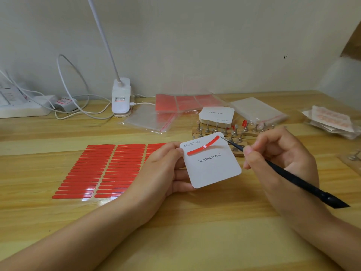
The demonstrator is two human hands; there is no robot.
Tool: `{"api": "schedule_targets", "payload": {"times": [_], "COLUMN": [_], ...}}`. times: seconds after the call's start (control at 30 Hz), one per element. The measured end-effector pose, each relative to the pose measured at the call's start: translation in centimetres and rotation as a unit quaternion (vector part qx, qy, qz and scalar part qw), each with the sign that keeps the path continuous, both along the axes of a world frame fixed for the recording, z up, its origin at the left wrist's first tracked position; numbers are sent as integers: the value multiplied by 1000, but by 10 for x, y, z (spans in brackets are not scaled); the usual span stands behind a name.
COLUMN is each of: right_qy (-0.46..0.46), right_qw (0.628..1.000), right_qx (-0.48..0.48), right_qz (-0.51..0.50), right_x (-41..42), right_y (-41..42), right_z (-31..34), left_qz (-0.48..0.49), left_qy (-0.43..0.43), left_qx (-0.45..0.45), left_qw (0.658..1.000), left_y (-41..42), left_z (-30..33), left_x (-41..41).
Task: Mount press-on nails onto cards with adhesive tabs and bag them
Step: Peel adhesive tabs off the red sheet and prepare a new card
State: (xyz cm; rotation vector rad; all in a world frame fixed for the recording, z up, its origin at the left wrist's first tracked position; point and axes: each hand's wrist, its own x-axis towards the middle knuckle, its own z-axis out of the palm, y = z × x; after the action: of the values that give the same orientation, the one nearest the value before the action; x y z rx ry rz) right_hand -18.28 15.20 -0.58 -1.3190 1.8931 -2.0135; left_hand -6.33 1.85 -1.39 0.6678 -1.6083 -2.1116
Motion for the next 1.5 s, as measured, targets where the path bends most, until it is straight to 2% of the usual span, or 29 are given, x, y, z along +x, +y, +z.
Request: {"api": "schedule_targets", "payload": {"times": [1.17,1.5], "right_qy": [5,55], "right_qw": [1000,998], "right_qx": [27,35], "right_qz": [-12,-25], "right_x": [-4,-8], "right_y": [1,2], "right_z": [-6,-11], "left_qz": [14,12], "left_qy": [2,10], "left_qx": [-3,2], "left_qw": [1000,1000], "left_y": [0,-1], "left_z": [0,-1], "left_x": [1,1]}}
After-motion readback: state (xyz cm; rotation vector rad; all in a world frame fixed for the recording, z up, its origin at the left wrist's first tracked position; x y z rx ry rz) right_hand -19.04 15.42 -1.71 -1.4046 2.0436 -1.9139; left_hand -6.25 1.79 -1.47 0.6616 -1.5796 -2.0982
